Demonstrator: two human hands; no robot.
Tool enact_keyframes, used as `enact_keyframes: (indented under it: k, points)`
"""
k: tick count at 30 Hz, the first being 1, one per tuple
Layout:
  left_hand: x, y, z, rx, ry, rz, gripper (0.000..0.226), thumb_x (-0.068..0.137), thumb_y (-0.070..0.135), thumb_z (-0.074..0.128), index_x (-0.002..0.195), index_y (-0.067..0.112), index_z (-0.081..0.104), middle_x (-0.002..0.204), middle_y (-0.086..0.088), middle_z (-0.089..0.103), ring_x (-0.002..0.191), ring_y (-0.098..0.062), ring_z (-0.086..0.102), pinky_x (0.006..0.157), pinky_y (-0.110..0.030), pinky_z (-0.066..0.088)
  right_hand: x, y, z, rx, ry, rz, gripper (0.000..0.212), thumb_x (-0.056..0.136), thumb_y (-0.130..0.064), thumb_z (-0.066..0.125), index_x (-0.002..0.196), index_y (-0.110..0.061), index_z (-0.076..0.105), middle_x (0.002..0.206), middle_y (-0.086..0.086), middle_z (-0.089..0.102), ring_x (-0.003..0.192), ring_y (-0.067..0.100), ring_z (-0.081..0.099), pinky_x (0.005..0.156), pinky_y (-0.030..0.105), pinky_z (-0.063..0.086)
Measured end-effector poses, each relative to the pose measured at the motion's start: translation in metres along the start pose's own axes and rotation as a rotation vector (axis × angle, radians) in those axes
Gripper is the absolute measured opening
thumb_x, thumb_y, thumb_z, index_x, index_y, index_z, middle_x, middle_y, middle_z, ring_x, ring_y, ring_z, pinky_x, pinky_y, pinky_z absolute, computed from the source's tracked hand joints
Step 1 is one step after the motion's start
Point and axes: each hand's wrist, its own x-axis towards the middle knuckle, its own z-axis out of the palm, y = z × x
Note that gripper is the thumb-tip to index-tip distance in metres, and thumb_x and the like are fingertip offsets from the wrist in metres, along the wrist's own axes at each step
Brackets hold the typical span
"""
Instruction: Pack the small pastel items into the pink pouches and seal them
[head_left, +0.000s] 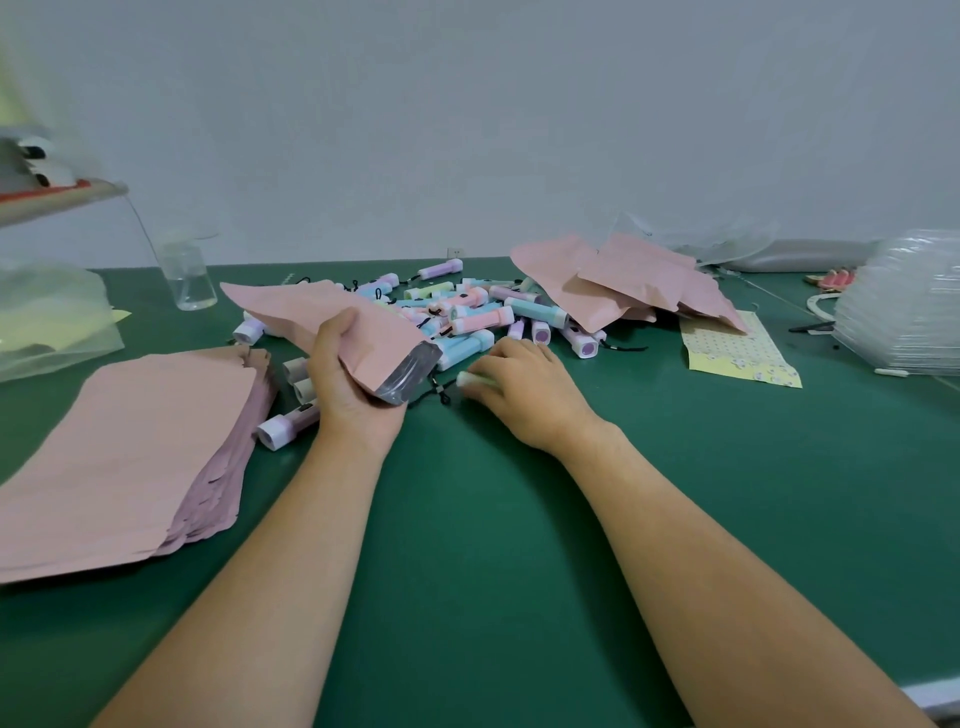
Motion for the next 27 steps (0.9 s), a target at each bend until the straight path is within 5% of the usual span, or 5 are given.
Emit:
enact_keyframes:
  k: [4,10,16,23,27]
  points:
    - [-0.001,-0.001,0.001,0.004,-0.011,-0.022,0.031,0.089,0.022,0.072,0.118,0.019,0.063,0.100,-0.003,0.067,0.097,-0.027,0.066,0.092,-0.041,0.058,-0.004,-0.006,-0.006,0.390,0.194,0.105,0.043,0.112,-0.044,0.033,0.098,-0.013,0.059,0.092,0.002,0.063,0.089,0.028,0.059,0.083,0.049,0.051]
    - [-0.003,-0.005,0.001,0.038,-0.027,-0.044,0.034,0.087,0.024,0.074,0.118,0.017,0.062,0.096,-0.005,0.065,0.097,-0.028,0.064,0.097,-0.043,0.057,-0.009,-0.010,-0.007,0.882,0.149,0.162,0.045,0.108,-0.049,0.042,0.081,-0.014,0.049,0.077,-0.003,0.049,0.068,0.018,0.042,0.069,0.045,0.048]
    - [-0.001,-0.006,0.001,0.023,-0.013,-0.055,0.032,0.089,0.025,0.071,0.119,0.017,0.064,0.111,-0.008,0.063,0.107,-0.033,0.063,0.112,-0.058,0.047,-0.009,-0.013,-0.011,0.804,0.215,0.226,0.072,0.075,-0.088,0.061,0.062,-0.022,0.034,0.056,-0.011,0.034,0.056,0.014,0.031,0.060,0.037,0.031]
    - [-0.005,-0.004,0.003,-0.024,-0.034,-0.036,0.031,0.089,0.025,0.072,0.117,0.018,0.063,0.102,-0.004,0.067,0.096,-0.027,0.067,0.092,-0.042,0.059,-0.009,-0.007,-0.009,0.822,0.156,0.263,0.050,0.105,-0.047,0.054,0.093,0.002,0.052,0.080,0.009,0.065,0.059,0.020,0.059,0.067,0.048,0.060]
    - [-0.006,-0.003,0.004,-0.057,-0.045,-0.021,0.034,0.087,0.024,0.073,0.119,0.018,0.064,0.105,-0.006,0.068,0.099,-0.029,0.068,0.090,-0.042,0.060,-0.004,-0.009,-0.008,0.625,0.205,0.165,0.046,0.108,-0.048,0.042,0.077,-0.014,0.041,0.084,0.000,0.047,0.081,0.019,0.044,0.073,0.039,0.039]
